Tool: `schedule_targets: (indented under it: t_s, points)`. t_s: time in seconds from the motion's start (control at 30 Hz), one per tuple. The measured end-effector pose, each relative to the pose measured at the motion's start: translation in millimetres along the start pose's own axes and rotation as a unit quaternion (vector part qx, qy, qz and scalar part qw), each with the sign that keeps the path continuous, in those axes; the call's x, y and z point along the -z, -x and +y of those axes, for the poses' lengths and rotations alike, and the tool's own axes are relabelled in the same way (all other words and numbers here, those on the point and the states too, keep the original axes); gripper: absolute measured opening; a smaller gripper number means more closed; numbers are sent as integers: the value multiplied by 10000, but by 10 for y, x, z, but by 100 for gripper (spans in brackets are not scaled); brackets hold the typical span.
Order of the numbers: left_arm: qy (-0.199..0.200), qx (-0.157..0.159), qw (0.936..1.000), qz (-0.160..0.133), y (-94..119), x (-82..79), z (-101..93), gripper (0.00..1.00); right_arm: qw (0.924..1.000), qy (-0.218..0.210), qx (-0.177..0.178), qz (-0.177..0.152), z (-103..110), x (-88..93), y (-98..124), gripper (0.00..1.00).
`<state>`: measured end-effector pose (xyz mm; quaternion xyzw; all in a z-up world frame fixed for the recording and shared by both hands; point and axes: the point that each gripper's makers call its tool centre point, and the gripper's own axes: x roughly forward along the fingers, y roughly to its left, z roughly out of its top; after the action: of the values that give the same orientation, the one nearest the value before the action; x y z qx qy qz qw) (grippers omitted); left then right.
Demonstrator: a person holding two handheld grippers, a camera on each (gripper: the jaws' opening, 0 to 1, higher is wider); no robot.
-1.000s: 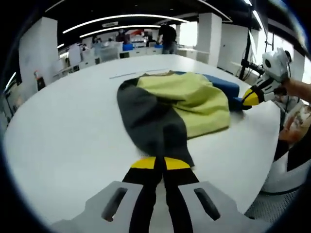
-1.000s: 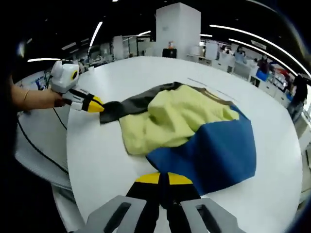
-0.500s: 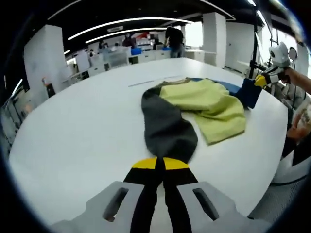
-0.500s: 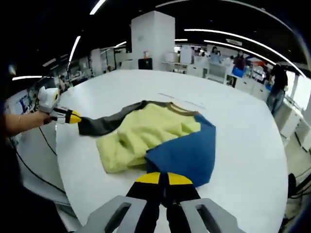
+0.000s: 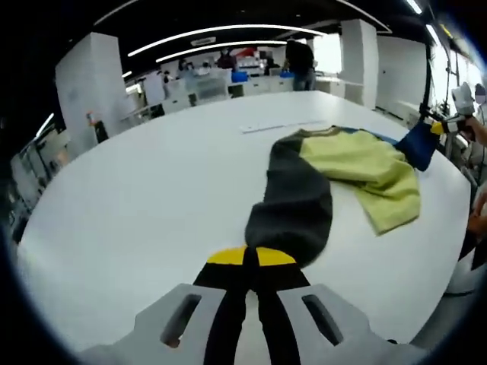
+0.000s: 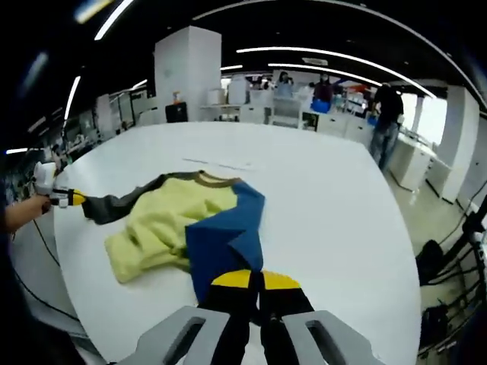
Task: Fold the garment on the visible template until the final outline fits inside the template.
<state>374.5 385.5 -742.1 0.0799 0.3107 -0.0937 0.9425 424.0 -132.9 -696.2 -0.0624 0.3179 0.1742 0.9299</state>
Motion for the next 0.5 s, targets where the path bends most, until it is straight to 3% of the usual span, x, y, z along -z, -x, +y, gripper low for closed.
schedule_targets:
  t_s: [0.13,0.17,0.33,0.43,0.5]
  points:
    - [506,30,9987,-110,-62,-9,129,0,9979,-627,153,-10,-213,70,13,0]
    - [567,-21,9984,-24,-75,14,183,0,9970,-741,200,-30,-256,77,19,0]
    - [780,-187,9968,-45,-126,30,371,0,9942,-986,424,-32,-484,147,36,0]
    - [834,-316,9960,34,-130,40,451,0,9922,-944,813,92,-673,245,50,0]
    - [858,-296,9959,-30,-128,-8,461,0,9919,-929,853,150,-724,314,32,0]
